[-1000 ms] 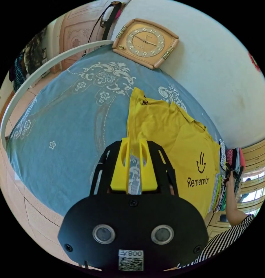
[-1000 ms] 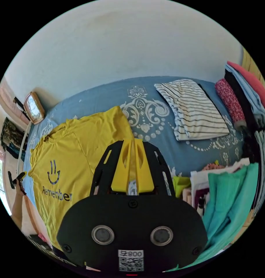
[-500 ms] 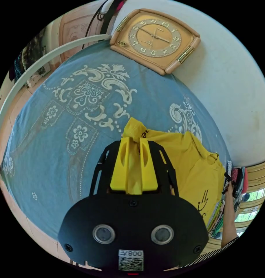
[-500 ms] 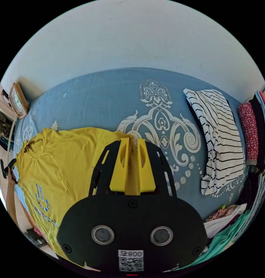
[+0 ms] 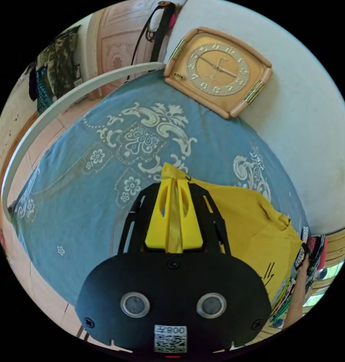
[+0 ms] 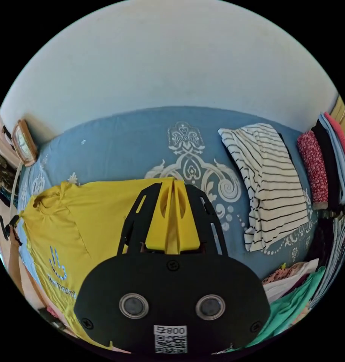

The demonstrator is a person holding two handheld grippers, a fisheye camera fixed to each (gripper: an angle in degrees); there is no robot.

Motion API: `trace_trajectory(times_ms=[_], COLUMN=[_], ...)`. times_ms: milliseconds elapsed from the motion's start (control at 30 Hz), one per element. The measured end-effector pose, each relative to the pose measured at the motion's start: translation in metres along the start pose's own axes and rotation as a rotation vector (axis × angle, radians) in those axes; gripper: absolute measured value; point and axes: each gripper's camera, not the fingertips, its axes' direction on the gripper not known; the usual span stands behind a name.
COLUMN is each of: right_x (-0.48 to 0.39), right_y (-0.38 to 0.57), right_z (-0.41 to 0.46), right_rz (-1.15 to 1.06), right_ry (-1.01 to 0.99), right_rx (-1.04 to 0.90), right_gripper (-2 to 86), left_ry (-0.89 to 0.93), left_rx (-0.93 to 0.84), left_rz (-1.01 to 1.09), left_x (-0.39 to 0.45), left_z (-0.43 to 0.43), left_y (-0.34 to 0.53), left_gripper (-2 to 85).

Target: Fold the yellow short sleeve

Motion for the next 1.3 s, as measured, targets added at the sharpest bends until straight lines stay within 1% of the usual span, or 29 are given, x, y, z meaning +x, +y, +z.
trace_trajectory(times_ms=[33,67,133,167,200,233,267,300,333,367,400,433,500,533,567,600,633,700,733,833,900,967,1033,1067,1133,1200,1267,1300], right_x=[0.007,0.01,0.025,0.026,0.027,0.021,0.017,0.003,-0.016,-0.028,-0.054,-0.085,-0.131,-0.158,-0.169,-0.19,-0.207,-0.22,-0.218,-0.21,-0.206,-0.208,-0.22,-0.224,-0.231,-0.224,-0.218,-0.216], right_y=[0.002,0.004,0.016,0.019,0.025,0.031,0.033,0.038,0.041,0.041,0.042,0.041,0.038,0.036,0.034,0.032,0.028,0.023,0.021,0.013,0.019,0.027,0.03,0.028,0.019,0.011,0.012,0.015], right_z=[0.011,0.013,0.001,-0.003,-0.014,-0.025,-0.03,-0.041,-0.049,-0.052,-0.053,-0.049,-0.035,-0.021,-0.013,0.006,0.027,0.052,0.052,0.053,0.042,0.031,0.038,0.044,0.066,0.066,0.061,0.061], right_rz=[0.052,0.075,0.148,0.154,0.148,0.117,0.099,0.051,-0.015,-0.052,-0.134,-0.26,-0.422,-0.502,-0.53,-0.588,-0.623,-0.632,-0.61,-0.532,-0.528,-0.55,-0.592,-0.595,-0.573,-0.507,-0.472,-0.466], right_ry=[-0.014,-0.037,-0.077,-0.079,-0.089,-0.102,-0.109,-0.137,-0.166,-0.172,-0.196,-0.236,-0.266,-0.273,-0.272,-0.276,-0.27,-0.217,-0.218,-0.237,-0.286,-0.312,-0.351,-0.342,-0.332,-0.37,-0.376,-0.369], right_rx=[-0.042,-0.043,0.06,0.089,0.141,0.186,0.209,0.26,0.293,0.306,0.321,0.299,0.24,0.189,0.162,0.094,0.01,-0.068,-0.022,-0.047,-0.001,0.052,0.021,0.001,-0.08,-0.091,-0.028,-0.018], right_gripper=[0.0,0.0,0.0,0.0,-0.1,0.0,0.0,0.0,0.0,0.0,0.0,0.0,0.1,0.1,0.1,0.1,0.1,0.1,0.1,0.1,0.1,0.1,0.2,0.1,0.1,0.1,0.1,0.2], left_ry=[-0.005,0.004,0.091,0.158,0.207,0.227,0.269,0.305,0.31,0.295,0.255,0.233,0.211,0.191,0.129,0.111,0.114,0.126,0.13,0.149,0.237,0.289,0.257,0.202,0.207,0.253,0.272,0.244], left_rx=[0.008,0.059,0.137,0.168,0.161,0.144,0.101,0.048,0.02,-0.027,-0.059,-0.062,-0.091,-0.107,-0.128,-0.116,-0.097,-0.113,-0.116,-0.113,-0.046,-0.022,-0.051,-0.085,-0.085,-0.12,-0.065,-0.047], left_rz=[-0.016,-0.038,0.022,0.132,0.253,0.308,0.419,0.535,0.579,0.649,0.703,0.716,0.764,0.761,0.749,0.764,0.755,0.733,0.734,0.706,0.687,0.687,0.686,0.68,0.657,0.569,0.581,0.604], left_x=[-0.001,0.001,0.013,0.032,0.056,0.07,0.098,0.129,0.144,0.172,0.198,0.209,0.246,0.253,0.264,0.271,0.272,0.274,0.274,0.272,0.268,0.27,0.278,0.283,0.284,0.28,0.279,0.28], left_z=[0.003,0.003,-0.003,-0.005,-0.002,0.001,0.011,0.026,0.034,0.052,0.07,0.079,0.11,0.119,0.136,0.147,0.149,0.16,0.162,0.167,0.159,0.159,0.172,0.186,0.198,0.202,0.194,0.193], left_y=[0.003,0.011,0.022,0.03,0.039,0.044,0.055,0.065,0.069,0.077,0.083,0.086,0.09,0.089,0.088,0.089,0.089,0.09,0.091,0.1,0.108,0.113,0.115,0.115,0.115,0.113,0.121,0.128], left_gripper=[2.1,2.2,2.1,2.0,1.8,1.7,1.4,1.0,0.9,0.7,0.6,0.5,0.4,0.4,0.4,0.4,0.3,0.3,0.3,0.3,0.3,0.3,0.3,0.3,0.3,0.3,0.4,0.5])
